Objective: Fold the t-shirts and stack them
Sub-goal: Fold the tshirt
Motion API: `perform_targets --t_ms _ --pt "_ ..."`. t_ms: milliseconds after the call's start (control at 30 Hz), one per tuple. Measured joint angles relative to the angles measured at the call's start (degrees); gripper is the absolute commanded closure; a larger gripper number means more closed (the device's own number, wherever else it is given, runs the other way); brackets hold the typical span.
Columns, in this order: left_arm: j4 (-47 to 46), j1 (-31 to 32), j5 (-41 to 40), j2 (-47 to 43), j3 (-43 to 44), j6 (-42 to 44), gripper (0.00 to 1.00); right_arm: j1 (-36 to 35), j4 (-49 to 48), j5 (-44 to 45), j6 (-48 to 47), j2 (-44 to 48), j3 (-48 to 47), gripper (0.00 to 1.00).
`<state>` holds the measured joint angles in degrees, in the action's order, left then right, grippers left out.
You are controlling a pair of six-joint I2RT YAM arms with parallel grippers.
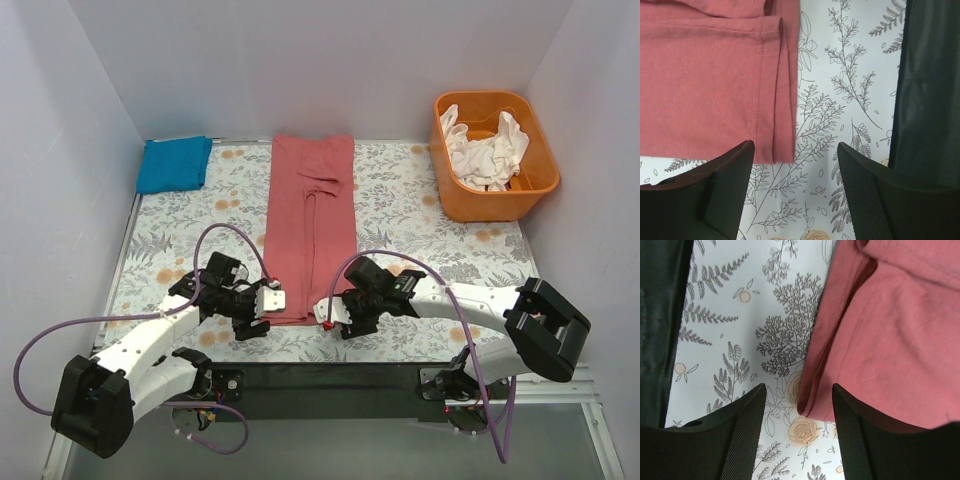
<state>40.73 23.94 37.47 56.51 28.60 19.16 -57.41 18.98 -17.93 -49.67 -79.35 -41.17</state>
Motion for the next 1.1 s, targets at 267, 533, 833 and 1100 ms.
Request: perform_targets --t_ms 267,533,833,1100 --pt "-5.73 2.12 -2.8 3.23 -1.7 -1.38 0.34 0.28 -2.75 2.84 0.48 -0.17 2.67 0.43" --pt "-8.85 2.58 -4.52 7.43 -1.99 -1.36 0.42 2.82 -4.59 1.86 2.82 -1.29 2.58 0.53" --pt "-12.7 2.67 -4.48 8.31 -3.23 -0.28 0.71 2.97 -5.99 0.61 2.47 -3.13 1.95 0.7" --pt "-14.34 2.84 -4.87 8.46 -3.41 3.13 1.0 2.86 -7.5 1.33 1.66 -4.13 1.49 0.99"
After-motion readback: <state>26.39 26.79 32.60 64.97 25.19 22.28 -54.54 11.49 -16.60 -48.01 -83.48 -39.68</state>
